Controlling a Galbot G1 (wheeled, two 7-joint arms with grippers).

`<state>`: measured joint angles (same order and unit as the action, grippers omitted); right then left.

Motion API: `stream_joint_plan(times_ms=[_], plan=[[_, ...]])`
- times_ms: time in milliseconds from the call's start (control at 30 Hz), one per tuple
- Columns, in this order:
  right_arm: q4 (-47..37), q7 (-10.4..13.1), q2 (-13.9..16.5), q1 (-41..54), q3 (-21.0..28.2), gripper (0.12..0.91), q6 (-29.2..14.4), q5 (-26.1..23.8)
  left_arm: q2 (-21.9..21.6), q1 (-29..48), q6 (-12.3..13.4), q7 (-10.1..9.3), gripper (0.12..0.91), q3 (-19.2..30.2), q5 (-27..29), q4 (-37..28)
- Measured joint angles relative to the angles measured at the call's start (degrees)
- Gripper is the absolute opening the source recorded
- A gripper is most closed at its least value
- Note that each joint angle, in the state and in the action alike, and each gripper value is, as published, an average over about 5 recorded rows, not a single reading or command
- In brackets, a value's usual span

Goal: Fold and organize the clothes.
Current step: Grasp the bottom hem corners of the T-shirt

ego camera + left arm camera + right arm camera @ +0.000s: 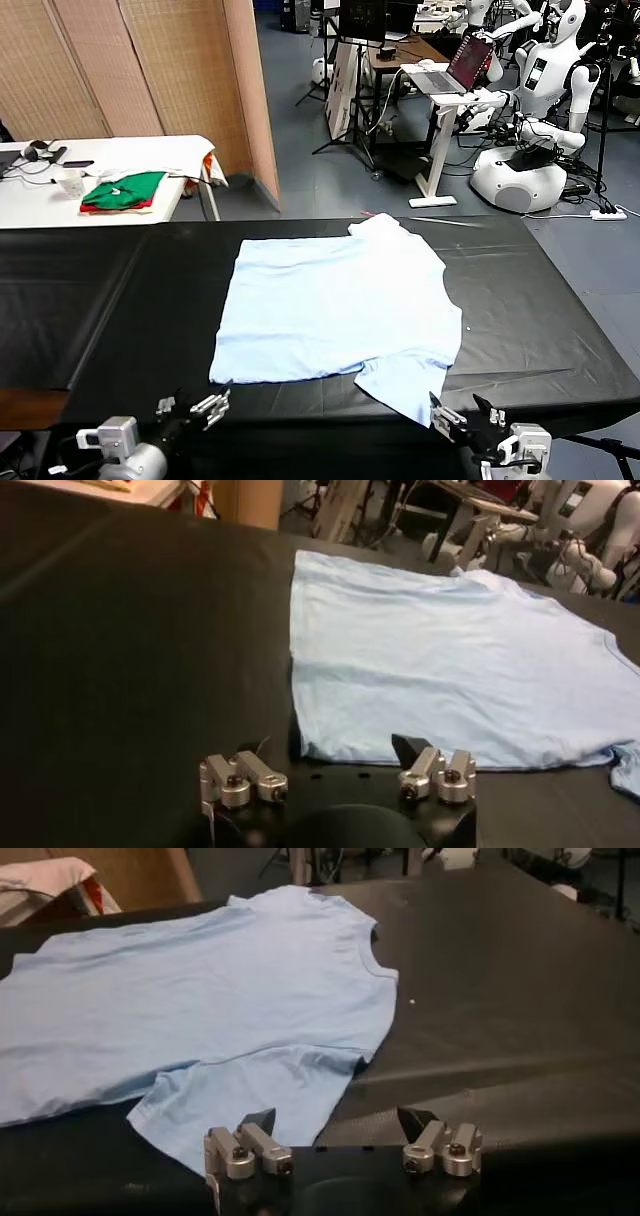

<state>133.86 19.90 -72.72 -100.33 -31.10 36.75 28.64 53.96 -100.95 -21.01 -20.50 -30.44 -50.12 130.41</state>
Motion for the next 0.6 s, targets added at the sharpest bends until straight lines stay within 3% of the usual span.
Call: stream_joint_plan(times_ms=[367, 467, 600], plan=[[-2.28, 0.09, -1.58, 1.26, 1.51, 0.878, -0.10, -1.73, 1.23, 3.22, 0.30, -0.42, 0.907, 2.12, 1.26, -3.56], [-2.76, 0.16, -1.64, 1.37, 1.77, 0.750, -0.01, -1.97, 1.39, 3.48, 0.28, -0.41, 0.857, 2.57, 1.42, -4.35], [-3.55, 0.09, -1.43, 1.59, 2.01, 0.497, 0.04, -2.04, 1.56, 3.49, 0.18, -0.58, 0.645, 3.02, 1.82, -4.91]])
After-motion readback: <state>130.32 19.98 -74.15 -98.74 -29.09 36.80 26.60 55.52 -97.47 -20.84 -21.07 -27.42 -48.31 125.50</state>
